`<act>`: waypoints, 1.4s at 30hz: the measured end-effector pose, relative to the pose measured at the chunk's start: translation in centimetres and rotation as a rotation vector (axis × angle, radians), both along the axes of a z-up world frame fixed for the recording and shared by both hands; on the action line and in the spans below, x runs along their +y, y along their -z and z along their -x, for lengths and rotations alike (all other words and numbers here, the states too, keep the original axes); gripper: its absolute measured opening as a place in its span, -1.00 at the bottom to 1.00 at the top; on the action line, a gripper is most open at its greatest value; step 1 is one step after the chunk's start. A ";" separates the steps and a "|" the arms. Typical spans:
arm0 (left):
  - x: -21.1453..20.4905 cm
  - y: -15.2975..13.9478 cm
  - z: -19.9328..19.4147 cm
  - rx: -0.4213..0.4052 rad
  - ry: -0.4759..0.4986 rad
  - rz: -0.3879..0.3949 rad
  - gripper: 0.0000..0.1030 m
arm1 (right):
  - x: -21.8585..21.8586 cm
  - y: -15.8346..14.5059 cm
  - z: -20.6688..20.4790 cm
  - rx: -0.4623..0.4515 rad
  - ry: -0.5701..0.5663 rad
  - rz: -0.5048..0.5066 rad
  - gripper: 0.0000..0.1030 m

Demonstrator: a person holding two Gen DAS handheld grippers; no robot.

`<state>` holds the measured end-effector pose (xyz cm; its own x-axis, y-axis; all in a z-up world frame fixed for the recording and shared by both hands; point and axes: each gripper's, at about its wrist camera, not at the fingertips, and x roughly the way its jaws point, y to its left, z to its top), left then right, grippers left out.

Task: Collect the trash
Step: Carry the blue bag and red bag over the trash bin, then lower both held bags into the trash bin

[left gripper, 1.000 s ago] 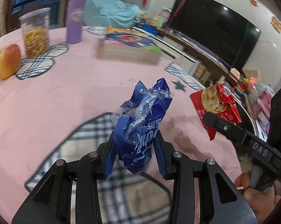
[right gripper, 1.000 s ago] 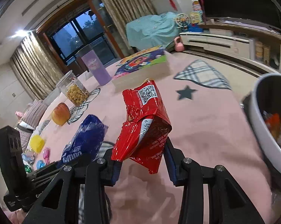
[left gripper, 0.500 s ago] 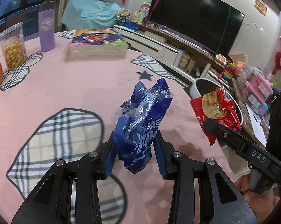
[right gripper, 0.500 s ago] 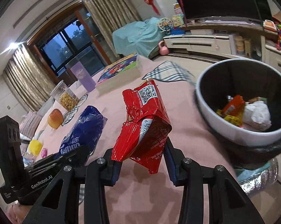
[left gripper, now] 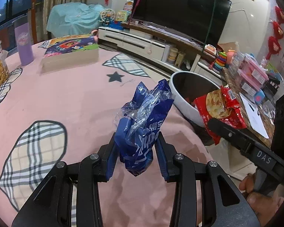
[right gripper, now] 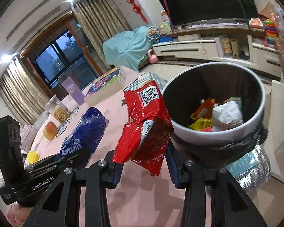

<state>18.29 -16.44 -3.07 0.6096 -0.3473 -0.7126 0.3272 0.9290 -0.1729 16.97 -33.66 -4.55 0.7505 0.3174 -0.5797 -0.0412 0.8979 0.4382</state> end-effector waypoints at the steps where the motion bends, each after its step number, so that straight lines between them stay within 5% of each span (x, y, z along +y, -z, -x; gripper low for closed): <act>1: -0.3 0.0 0.0 0.000 0.004 -0.002 -0.30 | -0.2 -0.1 0.0 -0.003 0.005 0.000 -0.20; 42: -7.0 -1.0 -1.6 -0.022 0.116 -0.031 -0.30 | -6.4 -0.6 0.6 -0.017 0.123 -0.002 -0.20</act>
